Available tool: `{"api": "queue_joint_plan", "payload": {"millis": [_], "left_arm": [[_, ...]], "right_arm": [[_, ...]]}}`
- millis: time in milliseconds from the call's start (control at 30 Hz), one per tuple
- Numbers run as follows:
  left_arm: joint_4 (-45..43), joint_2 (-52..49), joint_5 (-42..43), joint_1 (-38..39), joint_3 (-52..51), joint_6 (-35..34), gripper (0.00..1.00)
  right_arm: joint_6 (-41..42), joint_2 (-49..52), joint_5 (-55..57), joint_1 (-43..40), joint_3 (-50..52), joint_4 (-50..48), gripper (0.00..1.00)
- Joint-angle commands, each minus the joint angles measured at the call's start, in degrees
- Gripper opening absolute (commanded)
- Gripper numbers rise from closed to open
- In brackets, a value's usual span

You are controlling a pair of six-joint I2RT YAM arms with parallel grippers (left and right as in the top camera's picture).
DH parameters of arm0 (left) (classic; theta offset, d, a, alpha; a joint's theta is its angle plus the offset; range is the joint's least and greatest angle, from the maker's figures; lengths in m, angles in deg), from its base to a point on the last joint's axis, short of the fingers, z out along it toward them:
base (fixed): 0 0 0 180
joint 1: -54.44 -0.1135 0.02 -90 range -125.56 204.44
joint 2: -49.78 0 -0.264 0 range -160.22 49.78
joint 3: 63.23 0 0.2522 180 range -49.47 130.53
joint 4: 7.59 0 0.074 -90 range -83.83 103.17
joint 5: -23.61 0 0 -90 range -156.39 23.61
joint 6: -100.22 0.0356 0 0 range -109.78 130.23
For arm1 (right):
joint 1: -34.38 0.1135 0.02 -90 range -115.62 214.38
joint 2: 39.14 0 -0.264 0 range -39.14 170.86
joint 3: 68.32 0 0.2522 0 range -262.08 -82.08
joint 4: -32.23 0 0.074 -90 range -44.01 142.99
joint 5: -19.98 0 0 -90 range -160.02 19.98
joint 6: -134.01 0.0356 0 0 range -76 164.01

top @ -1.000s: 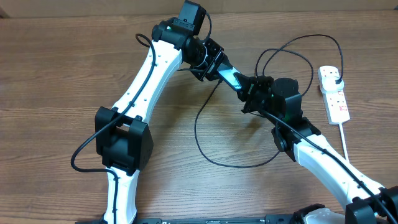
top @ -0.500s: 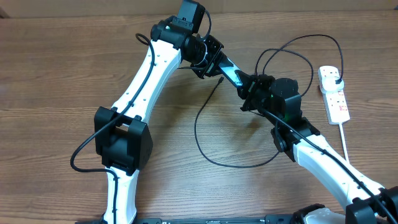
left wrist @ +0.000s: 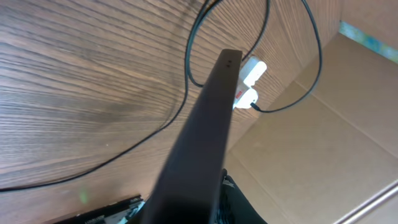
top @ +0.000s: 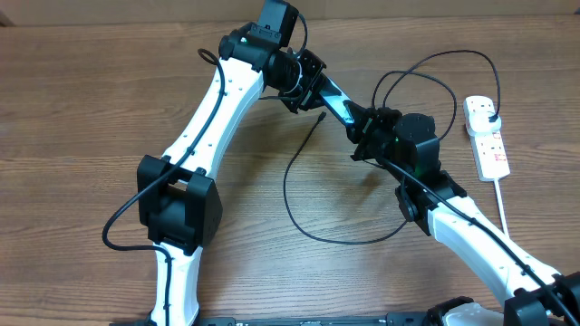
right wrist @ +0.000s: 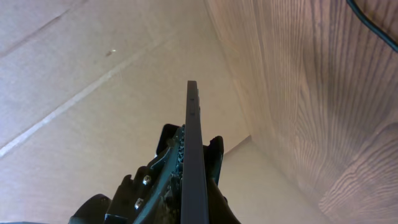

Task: Plug charger to phone and switch on socket

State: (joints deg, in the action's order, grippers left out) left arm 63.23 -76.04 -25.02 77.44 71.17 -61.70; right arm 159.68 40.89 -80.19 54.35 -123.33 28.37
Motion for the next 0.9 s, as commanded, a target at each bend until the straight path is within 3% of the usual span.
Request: {"api": "queue_joint_plan", "payload": {"millis": [0, 200, 400, 667, 867], "left_arm": [[-0.9, 0.7, 2.5, 0.0, 1.1, -7.9, 0.04], [-3.2, 0.7, 3.3, -0.2, 1.1, -8.5, 0.04], [-3.2, 0.7, 3.3, -0.2, 1.1, -7.8, 0.04], [-3.3, 0.7, 3.2, -0.2, 1.1, -7.2, 0.04], [-3.3, 0.7, 1.9, -1.4, 1.1, 2.6, 0.04]], "right_arm": [[0.0, -1.7, -3.6, 2.6, -1.2, -0.8, 0.04], [0.0, -1.7, -3.6, 2.6, -1.2, -0.8, 0.08], [0.0, -1.7, -3.6, 2.6, -1.2, -0.8, 0.24], [-0.2, -1.7, -3.6, 2.6, -1.2, -0.8, 0.29], [-5.8, -1.7, -3.6, 2.4, -1.2, 0.2, 0.35]]}}
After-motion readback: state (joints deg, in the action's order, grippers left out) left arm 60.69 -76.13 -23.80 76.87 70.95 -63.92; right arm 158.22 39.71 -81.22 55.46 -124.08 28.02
